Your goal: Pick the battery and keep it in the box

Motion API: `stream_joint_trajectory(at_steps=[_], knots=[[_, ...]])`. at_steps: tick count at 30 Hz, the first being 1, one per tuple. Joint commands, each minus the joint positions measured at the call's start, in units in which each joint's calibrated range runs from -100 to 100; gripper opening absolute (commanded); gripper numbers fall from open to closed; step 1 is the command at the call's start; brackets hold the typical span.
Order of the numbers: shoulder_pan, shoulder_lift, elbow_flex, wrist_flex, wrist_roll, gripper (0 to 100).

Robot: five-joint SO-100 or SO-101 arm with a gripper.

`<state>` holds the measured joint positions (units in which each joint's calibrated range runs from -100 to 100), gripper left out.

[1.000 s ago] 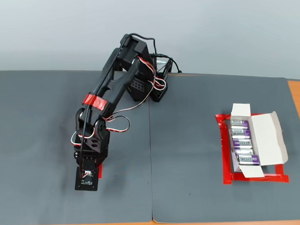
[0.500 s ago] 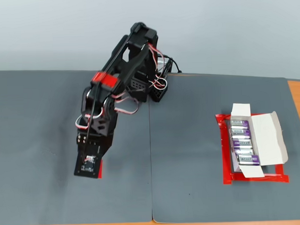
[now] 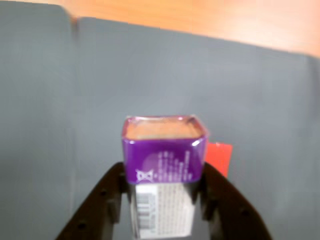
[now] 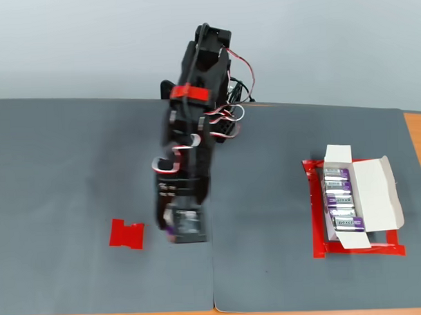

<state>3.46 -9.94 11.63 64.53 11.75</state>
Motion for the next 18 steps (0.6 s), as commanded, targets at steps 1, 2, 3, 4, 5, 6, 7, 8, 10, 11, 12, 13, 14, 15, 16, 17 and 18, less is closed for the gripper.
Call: stream_joint_trajectory(at_steps=[1,2,3,4,5,6,7,8,10,11,12,13,14,15,16,17,18], knots=[[-6.11,-3.16,-2.09,-0.12,-0.05,2],[-7.9,-3.16,-2.09,-0.2,-0.05,2],[-9.69,-3.16,-2.18,-0.2,-0.05,2],[-11.56,-3.16,-2.18,-0.2,-0.05,2],[-13.42,-3.16,-2.18,-0.2,-0.05,2],[-15.21,-3.16,-2.18,-0.2,-0.05,2],[-16.93,-3.16,-2.27,-0.2,-0.05,2],[-18.64,-3.16,-2.27,-0.2,-0.05,2],[-22.0,-3.16,-2.27,-0.2,-0.05,2],[-23.64,-3.16,-2.27,0.14,-0.05,2],[-25.21,-3.16,-2.27,0.32,-0.05,2],[-27.07,-2.99,-2.27,0.32,-0.05,2],[-27.97,-2.9,-2.27,0.32,-0.05,2],[-29.31,-2.73,-2.27,0.23,-0.05,2],[-30.58,-2.48,-2.27,0.06,-0.05,2],[-31.77,-2.31,-2.27,-0.12,-0.05,2],[-32.89,-2.23,-2.27,-0.29,-0.1,2]])
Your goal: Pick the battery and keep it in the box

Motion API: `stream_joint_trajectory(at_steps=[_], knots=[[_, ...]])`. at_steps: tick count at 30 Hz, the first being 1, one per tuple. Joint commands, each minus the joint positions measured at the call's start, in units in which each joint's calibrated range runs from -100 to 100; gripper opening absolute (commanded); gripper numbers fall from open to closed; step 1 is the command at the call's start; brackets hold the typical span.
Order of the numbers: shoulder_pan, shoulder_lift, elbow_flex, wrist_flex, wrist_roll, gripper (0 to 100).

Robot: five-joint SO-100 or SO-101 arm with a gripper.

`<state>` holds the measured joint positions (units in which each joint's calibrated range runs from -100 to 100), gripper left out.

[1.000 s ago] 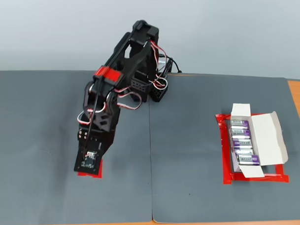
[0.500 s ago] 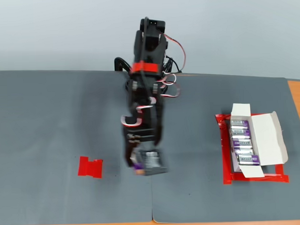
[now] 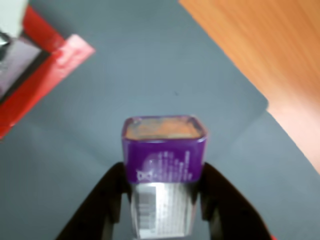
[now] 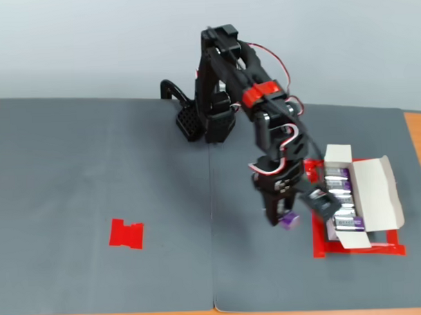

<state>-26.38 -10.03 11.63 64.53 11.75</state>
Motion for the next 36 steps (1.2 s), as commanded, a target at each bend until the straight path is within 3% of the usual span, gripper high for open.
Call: stream_joint_trajectory(at_steps=[1,16,36], knots=[[-4.24,-2.06,-2.27,-0.38,-0.1,2],[-17.97,8.88,-10.95,-0.29,-0.1,2],[-22.52,24.48,-20.09,-0.46,-0.15,2]])
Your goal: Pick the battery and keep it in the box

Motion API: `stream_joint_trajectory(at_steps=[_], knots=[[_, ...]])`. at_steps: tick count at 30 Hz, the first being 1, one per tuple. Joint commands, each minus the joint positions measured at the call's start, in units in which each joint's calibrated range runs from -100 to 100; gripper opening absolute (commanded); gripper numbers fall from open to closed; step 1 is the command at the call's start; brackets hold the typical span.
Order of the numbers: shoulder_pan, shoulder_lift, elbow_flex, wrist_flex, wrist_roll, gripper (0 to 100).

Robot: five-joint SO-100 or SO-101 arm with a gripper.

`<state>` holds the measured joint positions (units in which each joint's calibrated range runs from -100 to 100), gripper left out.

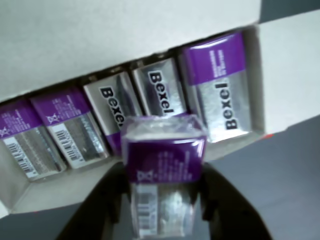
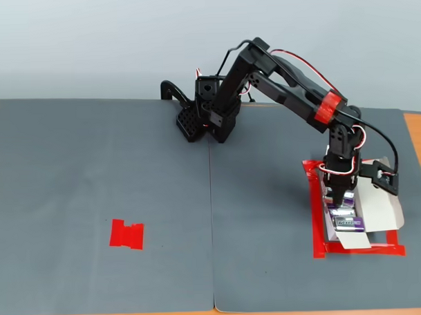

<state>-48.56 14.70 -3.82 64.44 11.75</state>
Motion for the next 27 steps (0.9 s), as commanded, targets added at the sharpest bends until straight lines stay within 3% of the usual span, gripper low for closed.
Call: stream_joint_trajectory(at_steps=[1,27], knots=[[-0.49,0.27,-5.18,-0.38,-0.15,2],[-2.2,5.1,-8.35,-1.16,-0.15,4]])
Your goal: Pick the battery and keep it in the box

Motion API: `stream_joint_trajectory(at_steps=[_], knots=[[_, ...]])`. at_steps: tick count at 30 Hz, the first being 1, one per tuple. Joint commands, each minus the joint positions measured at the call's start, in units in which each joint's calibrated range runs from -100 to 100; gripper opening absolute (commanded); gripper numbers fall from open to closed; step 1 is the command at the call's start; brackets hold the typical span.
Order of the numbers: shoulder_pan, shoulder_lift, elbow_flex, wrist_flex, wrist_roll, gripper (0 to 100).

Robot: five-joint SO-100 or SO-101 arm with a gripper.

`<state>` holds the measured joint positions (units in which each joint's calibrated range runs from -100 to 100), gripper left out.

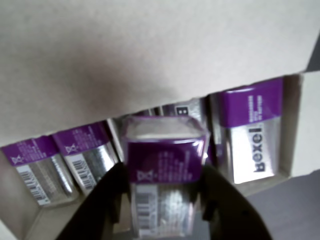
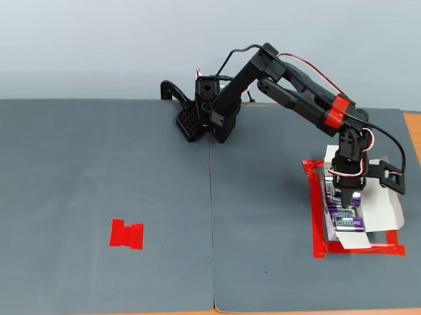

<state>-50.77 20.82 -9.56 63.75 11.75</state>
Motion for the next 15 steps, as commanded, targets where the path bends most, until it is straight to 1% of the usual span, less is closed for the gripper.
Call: stream_joint_trajectory(at_steps=[1,6,8,15], knots=[[0.01,-1.02,-2.51,-0.47,-0.15,6],[-0.07,-1.36,-2.51,-0.47,-0.15,24],[-0.07,-1.61,-2.6,-0.47,-0.15,27],[0.01,-1.95,-2.69,-0.21,-0.15,28]])
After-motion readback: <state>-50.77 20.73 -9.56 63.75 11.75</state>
